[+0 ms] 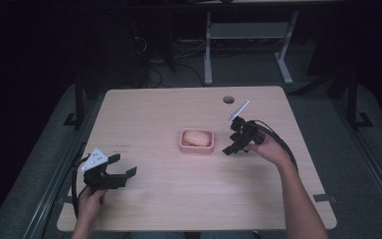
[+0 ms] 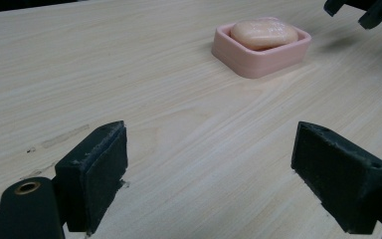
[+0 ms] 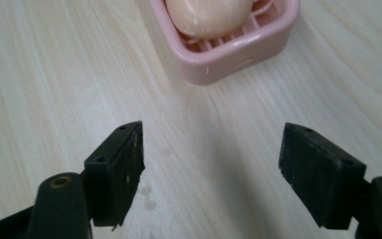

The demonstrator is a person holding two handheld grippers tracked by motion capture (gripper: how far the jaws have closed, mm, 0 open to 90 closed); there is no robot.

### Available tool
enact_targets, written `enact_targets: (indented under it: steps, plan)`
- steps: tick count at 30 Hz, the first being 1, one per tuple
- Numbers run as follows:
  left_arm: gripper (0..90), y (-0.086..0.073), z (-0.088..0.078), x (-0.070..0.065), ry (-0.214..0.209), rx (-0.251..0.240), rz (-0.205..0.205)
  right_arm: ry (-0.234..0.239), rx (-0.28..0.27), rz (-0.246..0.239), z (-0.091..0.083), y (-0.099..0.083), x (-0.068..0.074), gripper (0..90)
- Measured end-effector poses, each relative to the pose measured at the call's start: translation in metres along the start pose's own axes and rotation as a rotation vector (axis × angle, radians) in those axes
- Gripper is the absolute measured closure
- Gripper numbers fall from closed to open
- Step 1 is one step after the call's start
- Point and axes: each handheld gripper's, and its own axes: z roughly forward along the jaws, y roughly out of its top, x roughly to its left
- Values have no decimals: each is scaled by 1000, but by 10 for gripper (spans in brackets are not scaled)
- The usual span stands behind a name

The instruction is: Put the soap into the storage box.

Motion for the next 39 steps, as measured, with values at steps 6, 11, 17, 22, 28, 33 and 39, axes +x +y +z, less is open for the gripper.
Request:
enact_targets:
  steps: [6, 11, 17, 22, 28, 33, 39]
  plan:
    - [143, 0, 0, 0, 1, 0, 3, -7, -25, 0, -3, -8, 2, 253]
    - [143, 0, 0, -1, -1, 2, 7, -3, -16, 15, -4, -17, 3, 250]
    - [143, 0, 1, -1, -1, 6, 9, -12, -54, 26, -10, -28, 7, 254]
    - [142, 0, 2, -2, -1, 7, 14, -13, -66, 43, -13, -38, 8, 252]
    - [143, 0, 2, -2, -2, 7, 13, -25, -69, 50, -17, -52, 12, 251]
    - [143, 0, 2, -3, -3, 9, 12, -11, -80, 67, -18, -63, 13, 251]
    - [143, 0, 3, -3, -3, 13, 17, -21, -78, 69, -20, -71, 16, 251]
